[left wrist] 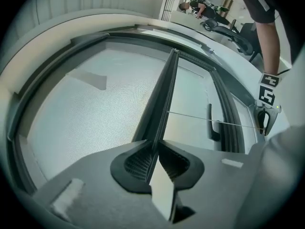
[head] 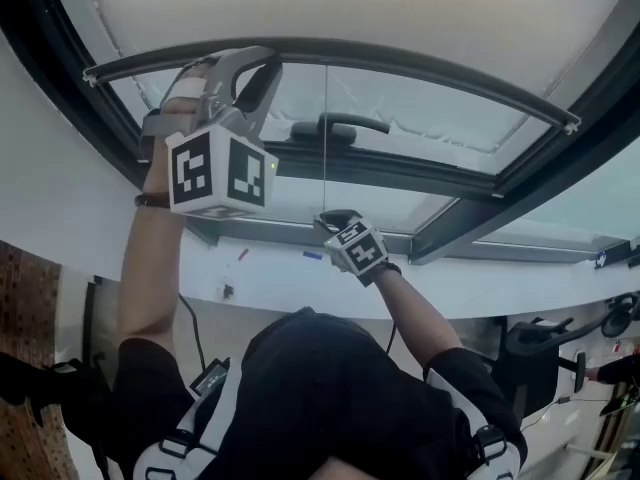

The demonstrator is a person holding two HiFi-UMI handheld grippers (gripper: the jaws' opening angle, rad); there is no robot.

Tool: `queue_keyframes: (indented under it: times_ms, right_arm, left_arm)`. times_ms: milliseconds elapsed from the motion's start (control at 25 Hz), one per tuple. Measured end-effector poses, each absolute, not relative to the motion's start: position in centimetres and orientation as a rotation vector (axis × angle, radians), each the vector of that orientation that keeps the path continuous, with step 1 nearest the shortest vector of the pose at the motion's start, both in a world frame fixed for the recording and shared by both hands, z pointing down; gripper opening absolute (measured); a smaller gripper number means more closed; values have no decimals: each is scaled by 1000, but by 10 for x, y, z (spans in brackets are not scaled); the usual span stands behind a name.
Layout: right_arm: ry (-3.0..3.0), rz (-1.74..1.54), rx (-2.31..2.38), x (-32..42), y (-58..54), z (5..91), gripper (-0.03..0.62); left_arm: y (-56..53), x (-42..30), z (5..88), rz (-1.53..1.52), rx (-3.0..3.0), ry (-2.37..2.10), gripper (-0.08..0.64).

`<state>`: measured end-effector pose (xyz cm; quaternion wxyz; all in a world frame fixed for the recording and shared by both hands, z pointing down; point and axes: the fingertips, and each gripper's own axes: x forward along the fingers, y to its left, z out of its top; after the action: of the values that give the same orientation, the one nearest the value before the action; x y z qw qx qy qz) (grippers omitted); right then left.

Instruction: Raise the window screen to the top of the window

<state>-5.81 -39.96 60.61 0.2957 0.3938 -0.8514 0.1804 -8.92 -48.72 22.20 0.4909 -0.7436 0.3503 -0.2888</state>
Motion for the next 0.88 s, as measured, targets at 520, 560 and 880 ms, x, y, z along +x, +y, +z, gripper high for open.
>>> queue_keyframes:
  times_ms: [520,560,880]
  right_arm:
    - [-2396,360,1199,-60,-402,534,66]
    - [-2411,348,1209,-61,-403,528,66]
    - [-2449,247,1200,-76,-409,491,63]
  left_arm:
    - [-458,-102,151,-318,-1695,1020,64]
    - [-454,-105,151,-281,-1709,1041,64]
    - [-467,-118,223,-97,-2292,1125,64]
